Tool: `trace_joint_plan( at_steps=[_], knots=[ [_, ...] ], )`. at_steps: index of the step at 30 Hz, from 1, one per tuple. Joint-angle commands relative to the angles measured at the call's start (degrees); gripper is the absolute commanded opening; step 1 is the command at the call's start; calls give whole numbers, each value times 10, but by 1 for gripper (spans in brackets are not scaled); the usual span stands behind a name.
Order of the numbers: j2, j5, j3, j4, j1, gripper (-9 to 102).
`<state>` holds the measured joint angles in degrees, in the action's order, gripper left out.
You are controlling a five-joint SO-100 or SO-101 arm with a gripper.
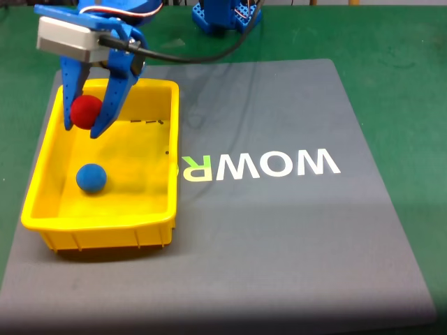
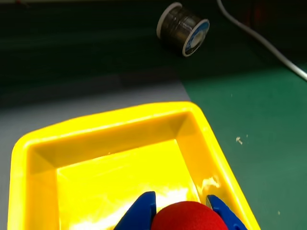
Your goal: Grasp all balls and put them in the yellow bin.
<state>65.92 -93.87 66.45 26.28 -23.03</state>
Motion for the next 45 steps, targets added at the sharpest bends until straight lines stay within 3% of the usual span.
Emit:
trace_joint_plan(
  at_steps=[1,4,7,23,31,40,45],
  knots=[
    [63,-1,2,0,-1,5],
    [69,2,12,1,1,30],
    [73,10,14,4,4,38],
    [112,28,14,34,38,39],
    [303,74,99,141,158,31],
    [540,44,419,139,226,0],
    [650,25,580,139,245,0]
  ],
)
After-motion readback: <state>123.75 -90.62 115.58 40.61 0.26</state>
